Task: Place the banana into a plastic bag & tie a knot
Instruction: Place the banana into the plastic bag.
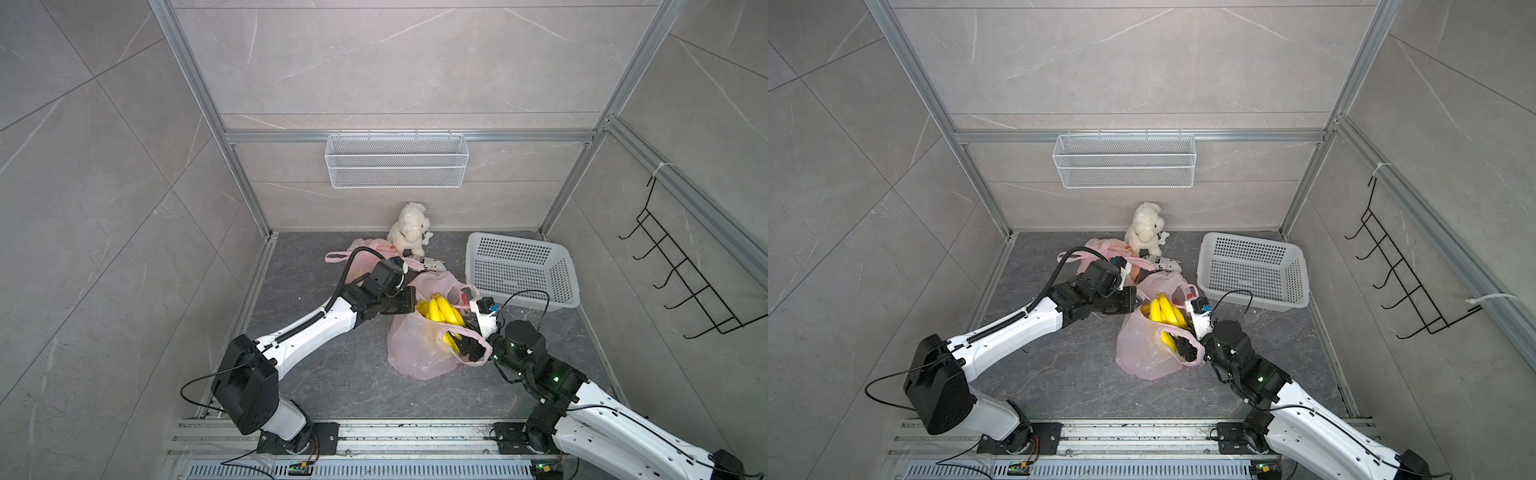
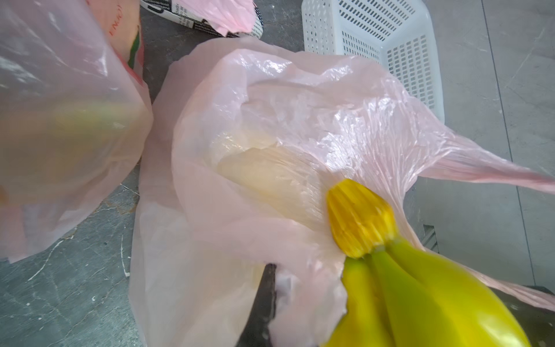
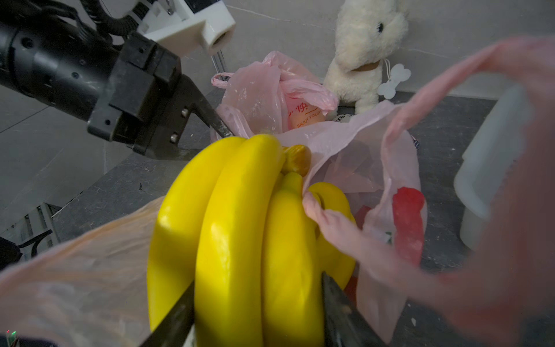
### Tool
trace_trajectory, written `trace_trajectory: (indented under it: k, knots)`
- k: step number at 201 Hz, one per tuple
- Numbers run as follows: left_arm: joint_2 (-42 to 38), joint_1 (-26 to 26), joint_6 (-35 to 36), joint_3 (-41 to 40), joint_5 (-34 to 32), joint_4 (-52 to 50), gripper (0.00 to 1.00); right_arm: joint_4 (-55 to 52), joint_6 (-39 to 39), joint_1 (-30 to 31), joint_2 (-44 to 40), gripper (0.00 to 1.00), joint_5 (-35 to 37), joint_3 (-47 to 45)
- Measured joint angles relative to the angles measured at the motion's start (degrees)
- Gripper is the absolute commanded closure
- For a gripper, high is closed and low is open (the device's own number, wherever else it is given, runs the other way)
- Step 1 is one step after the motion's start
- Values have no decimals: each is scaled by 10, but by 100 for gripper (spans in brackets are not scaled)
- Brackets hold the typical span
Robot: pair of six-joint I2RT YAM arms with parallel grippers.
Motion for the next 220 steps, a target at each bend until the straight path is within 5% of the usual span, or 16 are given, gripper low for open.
trace_trajectory:
  k: [132,220]
  knots:
    - [29,13,0,5,16,-5,100,-9,-28,44,11,50,-79,-4]
    - [-41,15,5,-23,22,16,100,-49,-2,48,98,52,89,24]
